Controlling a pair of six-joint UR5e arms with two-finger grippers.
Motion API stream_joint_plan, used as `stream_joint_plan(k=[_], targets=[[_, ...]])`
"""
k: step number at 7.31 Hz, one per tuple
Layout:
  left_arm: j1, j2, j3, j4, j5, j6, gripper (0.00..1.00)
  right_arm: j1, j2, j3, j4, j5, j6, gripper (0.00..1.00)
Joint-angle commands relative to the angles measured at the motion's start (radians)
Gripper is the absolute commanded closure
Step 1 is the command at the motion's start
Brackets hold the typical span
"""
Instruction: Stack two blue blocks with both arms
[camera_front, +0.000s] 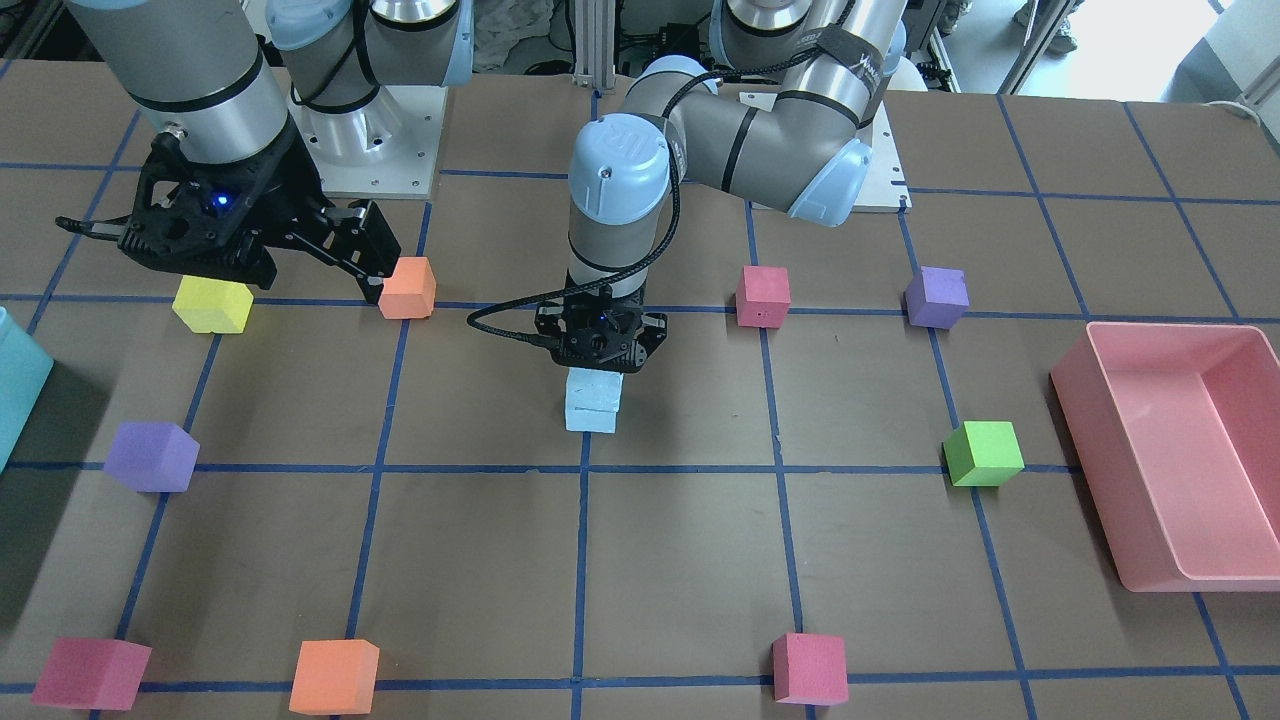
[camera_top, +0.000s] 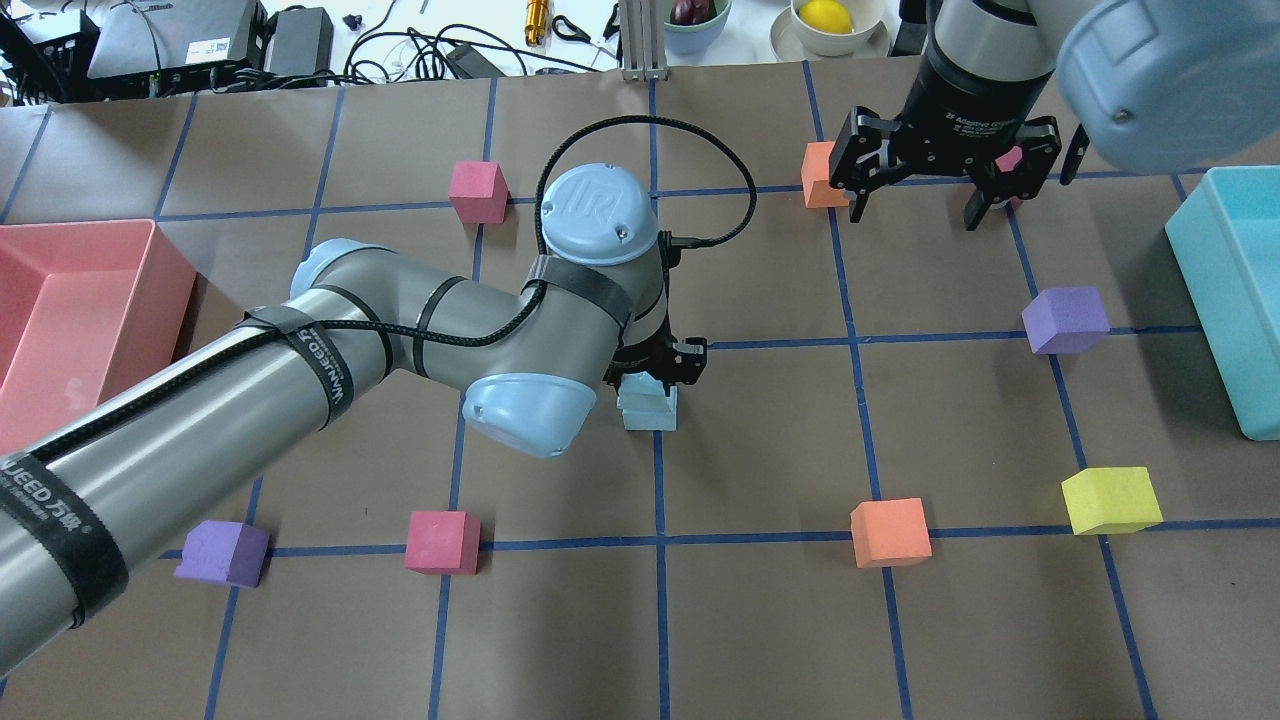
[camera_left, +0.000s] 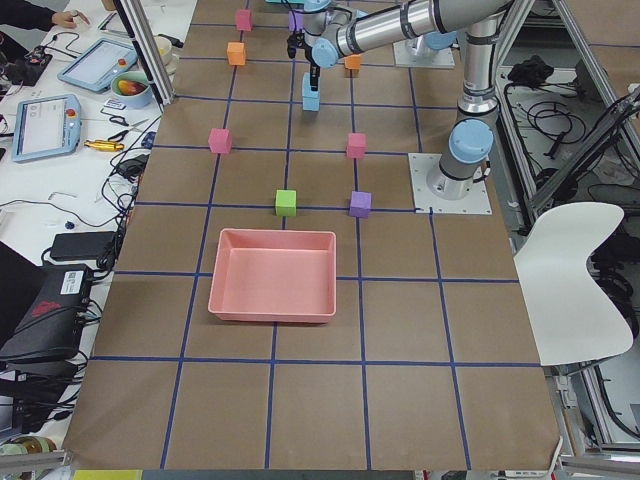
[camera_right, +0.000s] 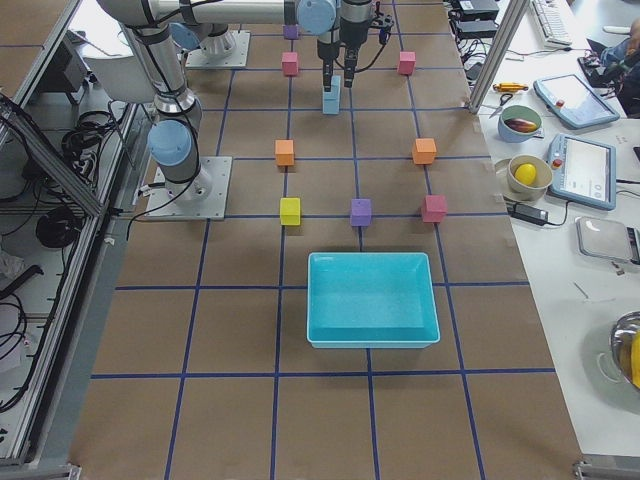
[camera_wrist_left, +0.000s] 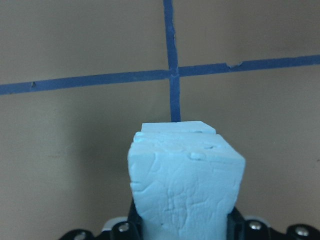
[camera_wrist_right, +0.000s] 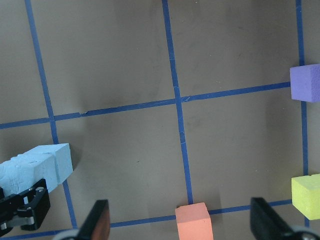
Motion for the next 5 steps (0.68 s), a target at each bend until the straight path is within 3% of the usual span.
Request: stream_joint_plan(k=[1,2,5], targets=[[0.000,-0.017,0.007,0.012,-0.001,-0.003,0.45,-0.051,-0.002,-0.002,0.013,0.001,-0.025,0.00],[0.000,-0.019,0.002,0.012,-0.003,-0.001,0.00,-0.059,-0.008,-0.002,0.014,-0.002,-0.052,0.00],[0.000,-0.005,0.007,0.000,-0.006,0.003,0.00,-0.050,-0.039,-0.005,0.011,-0.001,-0.044,0.00]])
